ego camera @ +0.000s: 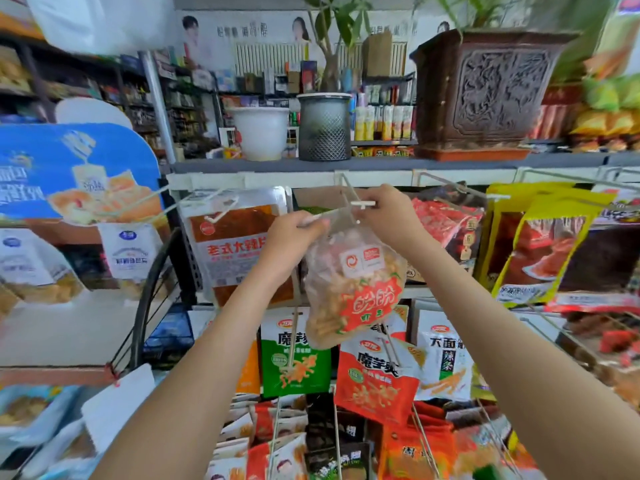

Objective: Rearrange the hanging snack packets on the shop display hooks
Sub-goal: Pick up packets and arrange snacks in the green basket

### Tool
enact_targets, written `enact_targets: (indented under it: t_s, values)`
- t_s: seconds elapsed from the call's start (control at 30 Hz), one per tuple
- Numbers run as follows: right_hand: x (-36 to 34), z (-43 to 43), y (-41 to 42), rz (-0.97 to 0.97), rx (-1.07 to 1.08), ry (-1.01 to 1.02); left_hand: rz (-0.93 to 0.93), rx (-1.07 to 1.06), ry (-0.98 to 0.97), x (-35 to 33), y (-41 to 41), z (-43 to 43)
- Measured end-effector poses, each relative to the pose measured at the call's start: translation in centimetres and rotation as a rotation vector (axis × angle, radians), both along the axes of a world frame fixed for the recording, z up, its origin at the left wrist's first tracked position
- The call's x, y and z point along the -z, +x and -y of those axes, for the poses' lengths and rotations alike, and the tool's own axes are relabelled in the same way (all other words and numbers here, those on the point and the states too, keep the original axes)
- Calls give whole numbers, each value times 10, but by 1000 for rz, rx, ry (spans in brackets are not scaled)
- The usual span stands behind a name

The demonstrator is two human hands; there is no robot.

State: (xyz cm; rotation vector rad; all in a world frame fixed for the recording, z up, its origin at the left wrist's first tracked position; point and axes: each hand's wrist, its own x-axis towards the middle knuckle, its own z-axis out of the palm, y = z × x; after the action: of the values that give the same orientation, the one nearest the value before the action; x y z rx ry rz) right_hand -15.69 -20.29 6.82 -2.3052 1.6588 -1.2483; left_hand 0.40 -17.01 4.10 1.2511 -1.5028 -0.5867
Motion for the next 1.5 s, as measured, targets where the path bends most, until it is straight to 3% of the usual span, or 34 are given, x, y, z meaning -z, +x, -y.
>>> enact_targets:
  t_s: [0.1, 0.33, 0.53, 0.7, 0.83, 0.93, 1.17, 1.5]
  values:
    - [-1, -13, -5, 9, -25, -12, 72, 11, -73, -4, 0, -23]
    - [-7, -59, -10, 75, -115, -37, -38, 47, -131, -1, -4, -54]
    - [-6, -76, -22, 60, -161, 18, 47, 91, -195, -4, -10, -70]
    - [7, -90, -36, 37, -161, 67, 239, 196, 15, -2, -11, -73]
    - [14, -102, -48, 71, -149, 44, 429, 208, -79, -13, -24, -82]
    - [16, -110, -63, 118, -101, 15, 371, 278, -175, -16, -44, -92]
    - [24, -128, -115, 160, 16, -33, 255, 359, -147, -6, -103, -97]
    - [37, -159, -214, 215, -24, -191, 341, 185, -284, -10, -203, -138]
